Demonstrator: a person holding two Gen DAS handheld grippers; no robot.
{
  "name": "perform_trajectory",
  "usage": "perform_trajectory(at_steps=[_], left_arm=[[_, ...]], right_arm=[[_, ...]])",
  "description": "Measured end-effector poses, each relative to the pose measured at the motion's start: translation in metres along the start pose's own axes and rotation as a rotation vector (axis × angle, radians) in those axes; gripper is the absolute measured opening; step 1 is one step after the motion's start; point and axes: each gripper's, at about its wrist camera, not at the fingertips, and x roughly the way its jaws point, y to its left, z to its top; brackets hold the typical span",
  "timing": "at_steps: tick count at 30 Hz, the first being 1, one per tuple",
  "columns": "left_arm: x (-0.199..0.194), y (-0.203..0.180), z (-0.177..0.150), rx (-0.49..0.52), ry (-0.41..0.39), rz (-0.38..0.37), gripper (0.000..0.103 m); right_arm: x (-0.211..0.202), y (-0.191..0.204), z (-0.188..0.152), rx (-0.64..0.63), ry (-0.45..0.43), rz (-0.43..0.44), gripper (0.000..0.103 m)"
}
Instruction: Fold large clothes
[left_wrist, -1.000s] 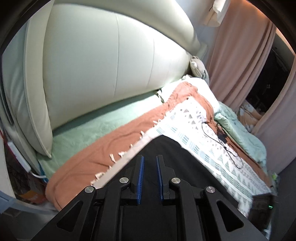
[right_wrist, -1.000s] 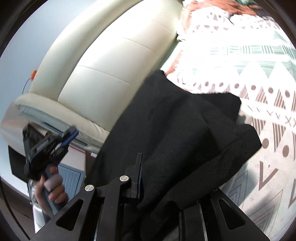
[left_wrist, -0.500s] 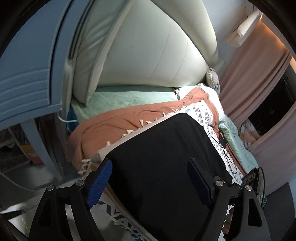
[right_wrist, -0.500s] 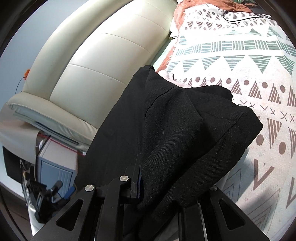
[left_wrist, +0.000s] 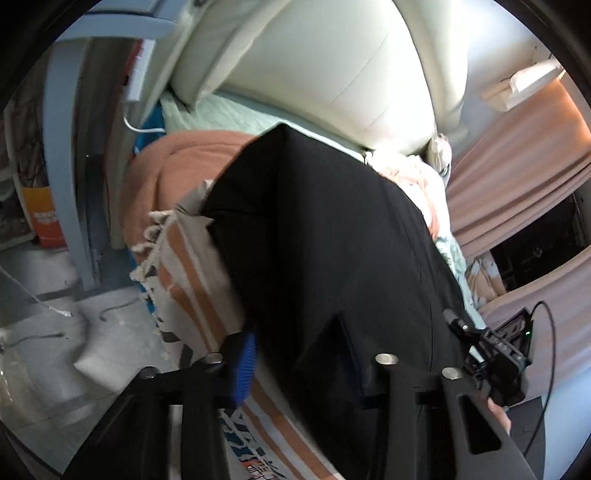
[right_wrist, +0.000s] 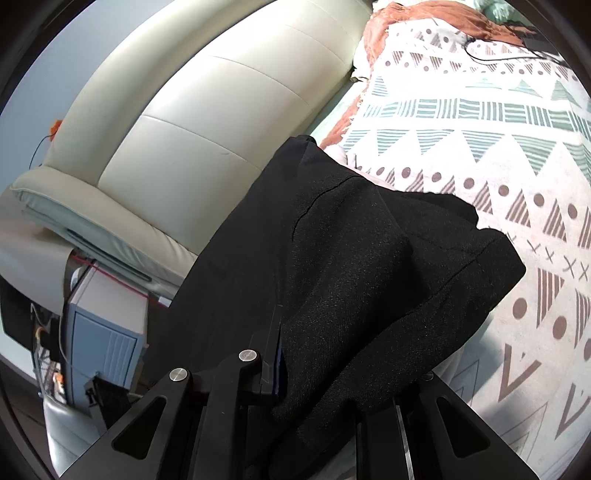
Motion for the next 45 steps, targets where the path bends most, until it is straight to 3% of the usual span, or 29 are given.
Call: perform_trajectory(at_steps=[7, 12, 16, 17, 19, 21, 23, 25, 29, 32, 35, 42, 45], left_arm=[[0.004, -0.024, 0.012, 0.054, -0.006, -0.002, 0.035], [0.013, -0.026, 0.014, 0.060, 0.000, 0.020, 0.034], [0.017, -0.024, 0.008, 0.072, -0.007, 0.041, 0.035], [0.016, -0.023, 0.006, 0.074, -0.012, 0.045, 0.036], [0.013, -0.023, 0.002, 0.081, -0.014, 0.055, 0.039], [0.008, -0.022, -0.003, 0.083, -0.021, 0.068, 0.047], [0.003, -0.022, -0.007, 0.090, -0.040, 0.092, 0.068], [-0.002, -0.021, -0.011, 0.099, -0.054, 0.103, 0.073], [-0.007, -0.026, -0.017, 0.119, -0.035, 0.109, 0.074], [-0.013, -0.031, -0.022, 0.133, -0.036, 0.106, 0.075], [-0.021, -0.041, -0.027, 0.147, -0.055, 0.108, 0.086], [-0.042, -0.074, -0.043, 0.216, -0.071, 0.124, 0.086], [-0.054, -0.093, -0.054, 0.255, -0.087, 0.135, 0.091]], right_arm=[[0.002, -0.008, 0.021, 0.034, -0.032, -0.003, 0.016], [0.015, -0.018, 0.017, 0.027, 0.015, -0.059, 0.016], [0.021, -0.030, 0.008, 0.038, 0.067, -0.124, 0.037], [0.019, -0.032, 0.005, 0.040, 0.074, -0.130, 0.039], [0.012, -0.033, 0.003, 0.024, 0.074, -0.141, 0.041], [-0.001, -0.034, 0.002, -0.013, 0.059, -0.196, 0.051], [-0.019, -0.038, 0.001, -0.045, 0.009, -0.326, 0.055], [-0.033, -0.043, 0.001, -0.049, -0.016, -0.378, 0.055], [-0.062, -0.054, -0.003, -0.049, -0.041, -0.433, 0.055], [-0.084, -0.055, -0.008, -0.065, -0.060, -0.432, 0.055], [-0.106, -0.053, -0.014, -0.065, -0.085, -0.404, 0.055], [-0.145, -0.045, -0.028, -0.088, -0.090, -0.396, 0.055], [-0.169, -0.044, -0.037, -0.067, -0.103, -0.379, 0.067]])
